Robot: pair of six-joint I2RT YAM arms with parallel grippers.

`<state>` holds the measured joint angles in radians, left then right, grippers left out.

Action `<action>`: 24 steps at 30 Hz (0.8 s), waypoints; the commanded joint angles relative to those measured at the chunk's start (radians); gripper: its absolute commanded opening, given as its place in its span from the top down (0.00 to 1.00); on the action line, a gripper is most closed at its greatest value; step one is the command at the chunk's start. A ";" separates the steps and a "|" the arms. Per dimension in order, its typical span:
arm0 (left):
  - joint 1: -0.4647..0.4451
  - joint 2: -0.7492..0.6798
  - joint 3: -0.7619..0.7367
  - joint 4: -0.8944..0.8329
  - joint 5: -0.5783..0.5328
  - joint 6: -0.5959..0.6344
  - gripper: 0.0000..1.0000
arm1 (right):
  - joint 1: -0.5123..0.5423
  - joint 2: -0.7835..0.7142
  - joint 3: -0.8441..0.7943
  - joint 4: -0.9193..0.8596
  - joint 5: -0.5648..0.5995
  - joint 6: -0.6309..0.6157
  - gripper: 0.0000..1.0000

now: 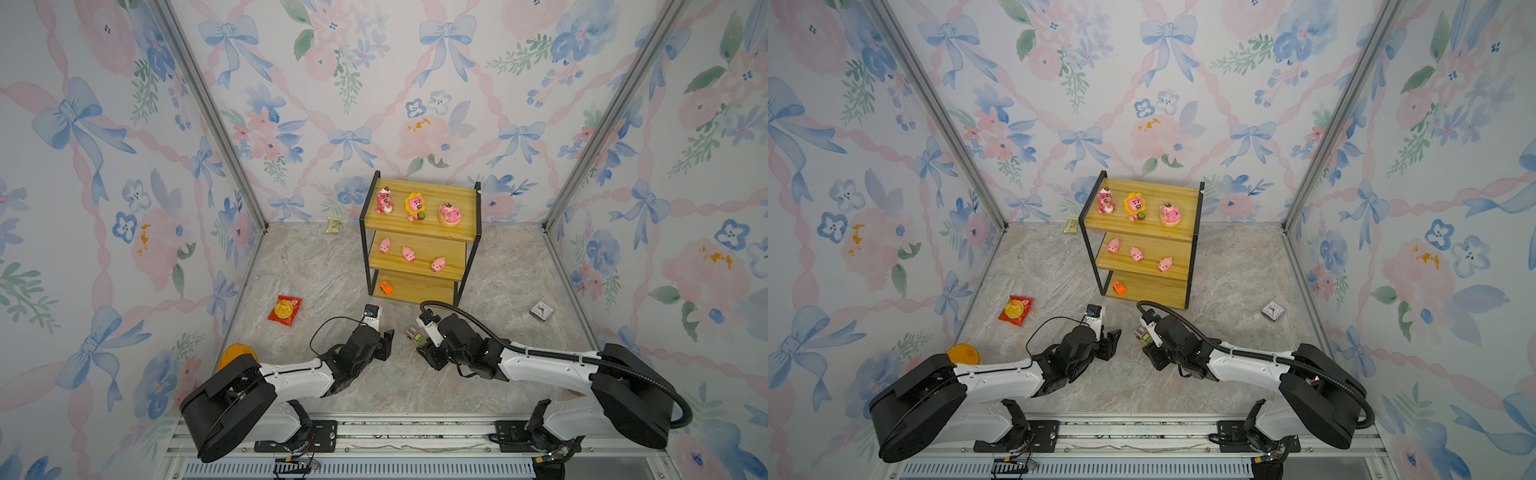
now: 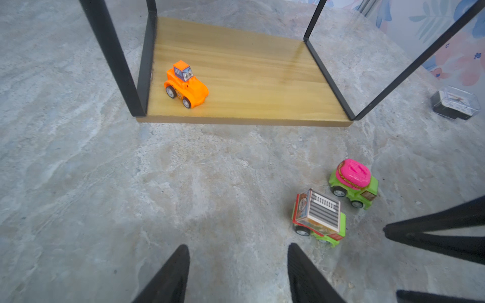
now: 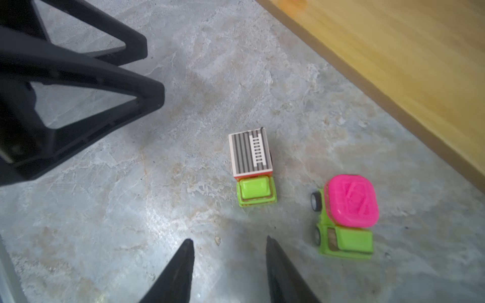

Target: Place and organize the plastic toys onto the shelf

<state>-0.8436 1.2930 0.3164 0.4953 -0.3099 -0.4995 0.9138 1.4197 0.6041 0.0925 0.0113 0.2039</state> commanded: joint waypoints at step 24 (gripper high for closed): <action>0.021 -0.009 -0.039 -0.016 -0.053 -0.023 0.37 | -0.026 0.179 0.094 0.078 0.009 -0.095 0.57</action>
<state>-0.8303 1.2736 0.2844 0.4911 -0.3443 -0.5182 0.8974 1.5772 0.6918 0.1486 0.0143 0.1257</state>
